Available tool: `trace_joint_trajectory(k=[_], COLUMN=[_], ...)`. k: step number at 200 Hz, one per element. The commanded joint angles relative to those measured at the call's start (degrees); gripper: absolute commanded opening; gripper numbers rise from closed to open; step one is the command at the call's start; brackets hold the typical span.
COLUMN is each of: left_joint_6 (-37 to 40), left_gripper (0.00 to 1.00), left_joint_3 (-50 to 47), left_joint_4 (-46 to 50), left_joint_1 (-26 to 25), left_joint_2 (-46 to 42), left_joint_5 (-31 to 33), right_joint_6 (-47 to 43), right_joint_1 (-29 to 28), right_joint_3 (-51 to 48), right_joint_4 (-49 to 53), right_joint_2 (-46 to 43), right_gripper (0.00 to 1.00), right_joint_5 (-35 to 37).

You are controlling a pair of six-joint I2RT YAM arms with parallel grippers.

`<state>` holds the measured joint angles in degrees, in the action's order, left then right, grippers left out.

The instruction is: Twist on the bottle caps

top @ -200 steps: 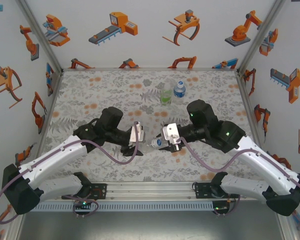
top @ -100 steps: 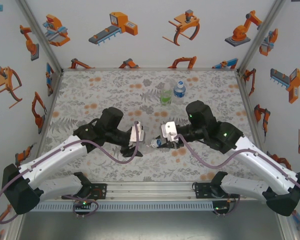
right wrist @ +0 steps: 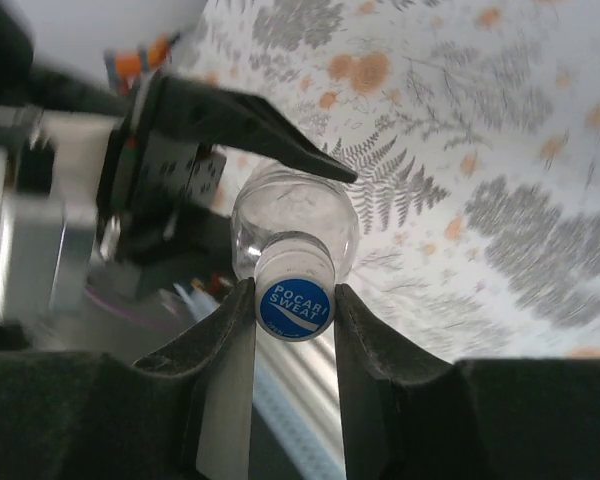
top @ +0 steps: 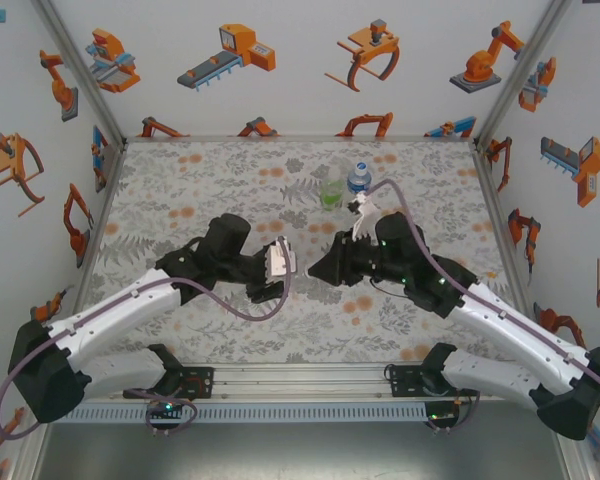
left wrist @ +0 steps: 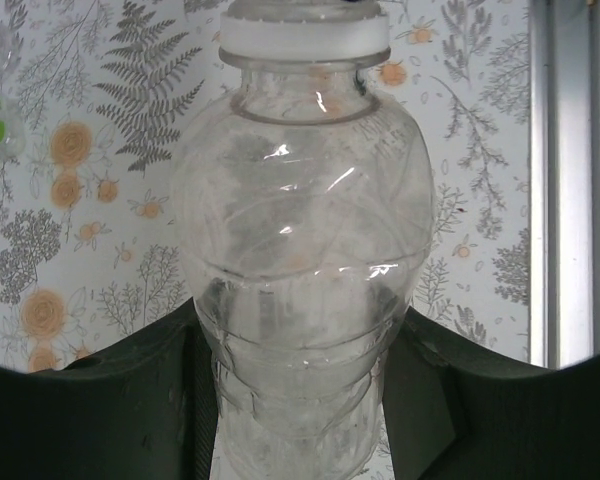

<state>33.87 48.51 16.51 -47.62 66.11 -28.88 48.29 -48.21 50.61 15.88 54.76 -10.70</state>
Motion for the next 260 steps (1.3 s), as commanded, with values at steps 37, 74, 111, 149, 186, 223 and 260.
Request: trace_joint_trajectory(k=[37, 74, 111, 149, 186, 223, 260], left_joint_6=[1.4, 1.9, 1.9, 2.2, 2.3, 3.1, 3.4], left_gripper=[0.0, 0.0, 0.0, 0.0, 0.0, 0.0, 0.0], left_joint_3=[3.6, 4.4, 5.5, 6.3, 6.8, 7.5, 9.0], left_joint_4=[-8.9, -7.0, -2.6, 2.7, 7.4, 11.8, 15.1], left_joint_1=[-0.6, -0.6, -0.6, -0.6, -0.6, -0.6, -0.6], left_joint_2=[3.0, 3.7, 3.5, 2.1, 0.9, -0.1, 0.6], left_joint_5=[-4.0, -5.3, -7.8, -11.2, -14.8, -17.1, -18.0], right_joint_6=[31.2, 16.3, -8.2, -30.2, -54.1, -76.6, -84.1], right_joint_1=[-0.5, -0.5, -0.5, -0.5, -0.5, -0.5, -0.6], right_joint_3=[-6.2, -0.9, 6.3, 11.9, 15.8, 17.0, 13.0], right_joint_4=[-4.2, -0.4, 4.9, 6.5, 10.2, 18.4, 16.4], right_joint_2=[-1.8, -1.3, -1.9, -2.3, -1.9, -1.9, -2.6], right_gripper=[0.0, 0.12, 0.43, 0.46, 0.45, 0.46, 0.49], right_joint_5=[9.0, 9.1, 6.9, 0.8, -13.2, -29.0, -33.2])
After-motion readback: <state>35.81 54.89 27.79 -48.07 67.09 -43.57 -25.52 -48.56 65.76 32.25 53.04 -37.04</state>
